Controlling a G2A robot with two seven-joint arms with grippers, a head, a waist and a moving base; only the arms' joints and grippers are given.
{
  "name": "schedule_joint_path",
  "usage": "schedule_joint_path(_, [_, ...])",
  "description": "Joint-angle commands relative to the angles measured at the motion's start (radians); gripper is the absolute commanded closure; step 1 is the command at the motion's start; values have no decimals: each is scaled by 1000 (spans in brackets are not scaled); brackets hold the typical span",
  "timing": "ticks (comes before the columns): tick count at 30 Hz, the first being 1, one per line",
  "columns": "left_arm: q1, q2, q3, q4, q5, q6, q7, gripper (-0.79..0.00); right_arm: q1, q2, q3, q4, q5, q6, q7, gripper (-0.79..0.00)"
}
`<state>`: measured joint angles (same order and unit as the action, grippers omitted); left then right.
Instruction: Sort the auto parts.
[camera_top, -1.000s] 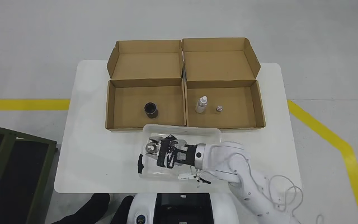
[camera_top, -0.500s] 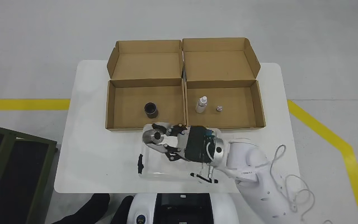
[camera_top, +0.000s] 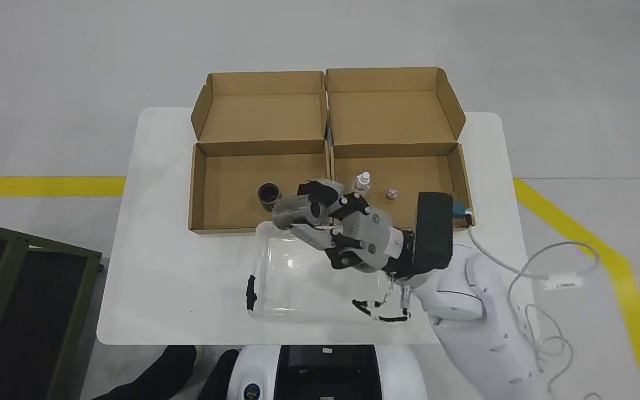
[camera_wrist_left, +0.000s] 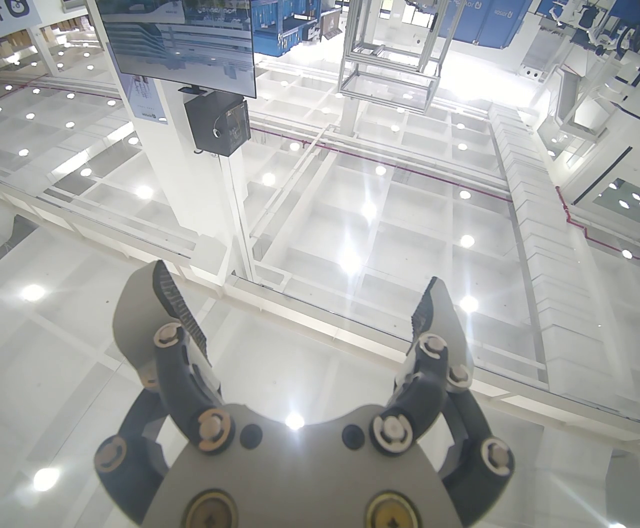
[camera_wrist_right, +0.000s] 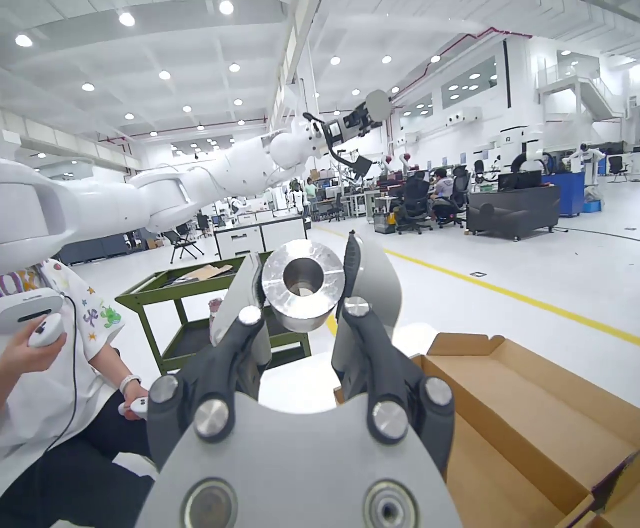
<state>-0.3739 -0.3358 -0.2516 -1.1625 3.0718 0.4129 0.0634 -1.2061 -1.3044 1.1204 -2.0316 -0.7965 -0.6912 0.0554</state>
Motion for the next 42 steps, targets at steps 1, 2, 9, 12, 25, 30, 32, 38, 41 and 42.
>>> schedule_joint_path(1, [0,0,0,0,0,0,0,-785,0,1,9,-4,14,3,0,0])
schedule_joint_path(2, [0,0,0,0,0,0,0,-785,0,2,14,-6,19,5,0,0])
schedule_joint_path(9, [0,0,0,0,0,0,0,-785,-6,5,41,-22,37,19,-8,0])
schedule_joint_path(12, [0,0,0,0,0,0,0,-785,-7,5,44,-24,41,23,-11,0])
schedule_joint_path(25, [0,0,0,0,0,0,0,-785,13,7,16,14,-106,59,50,0])
schedule_joint_path(30, [0,0,0,0,0,0,0,-785,30,6,-17,68,-177,111,111,0])
schedule_joint_path(32, [0,0,0,0,0,0,0,-785,39,5,-29,82,-206,132,133,0])
schedule_joint_path(38, [0,0,0,0,0,0,0,-785,69,3,-63,118,-336,186,174,0])
schedule_joint_path(41, [0,0,0,0,0,0,0,-785,90,-1,-84,148,-383,214,194,0])
schedule_joint_path(42, [0,0,0,0,0,0,0,-785,97,-2,-92,159,-397,225,200,0])
